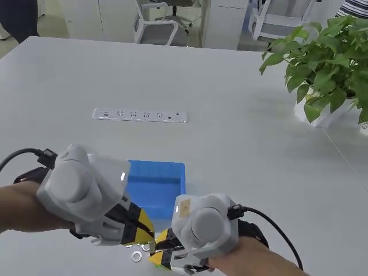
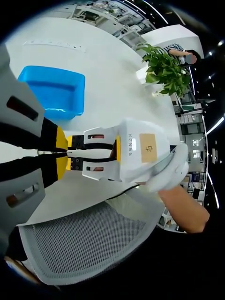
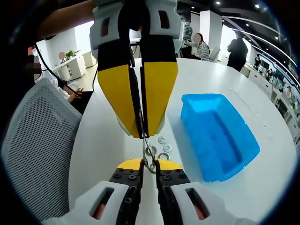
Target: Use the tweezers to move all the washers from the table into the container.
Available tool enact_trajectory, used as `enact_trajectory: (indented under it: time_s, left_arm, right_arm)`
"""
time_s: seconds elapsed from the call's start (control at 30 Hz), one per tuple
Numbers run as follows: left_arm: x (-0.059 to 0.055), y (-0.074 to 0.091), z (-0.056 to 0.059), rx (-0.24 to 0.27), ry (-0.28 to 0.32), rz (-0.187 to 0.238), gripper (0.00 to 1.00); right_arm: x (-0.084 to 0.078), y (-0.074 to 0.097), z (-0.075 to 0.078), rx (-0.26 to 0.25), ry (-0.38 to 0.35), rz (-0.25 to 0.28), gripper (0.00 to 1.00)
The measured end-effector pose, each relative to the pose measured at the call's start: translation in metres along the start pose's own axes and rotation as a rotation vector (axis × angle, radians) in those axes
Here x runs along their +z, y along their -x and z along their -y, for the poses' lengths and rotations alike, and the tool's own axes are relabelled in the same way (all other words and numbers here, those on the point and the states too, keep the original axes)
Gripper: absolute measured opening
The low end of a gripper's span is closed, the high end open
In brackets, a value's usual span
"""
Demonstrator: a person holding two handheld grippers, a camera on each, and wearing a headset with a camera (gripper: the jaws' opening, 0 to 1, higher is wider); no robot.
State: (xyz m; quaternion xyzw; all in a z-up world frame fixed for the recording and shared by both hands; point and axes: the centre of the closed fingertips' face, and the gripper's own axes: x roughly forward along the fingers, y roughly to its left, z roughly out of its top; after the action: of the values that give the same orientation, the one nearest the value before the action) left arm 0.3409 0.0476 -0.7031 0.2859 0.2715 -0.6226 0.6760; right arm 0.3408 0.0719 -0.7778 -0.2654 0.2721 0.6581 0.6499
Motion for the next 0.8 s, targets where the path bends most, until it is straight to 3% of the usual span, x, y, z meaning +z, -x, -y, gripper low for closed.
enact_trajectory:
  time_s: [0.8]
  left_arm:
    - [-0.0004,-0.0026,0.0026,0.003,-0.008,-0.006,0.06]
  right_arm:
    - [-0.0013,0.0005,-0.002,-0.008,0.033,-0.018,0.08]
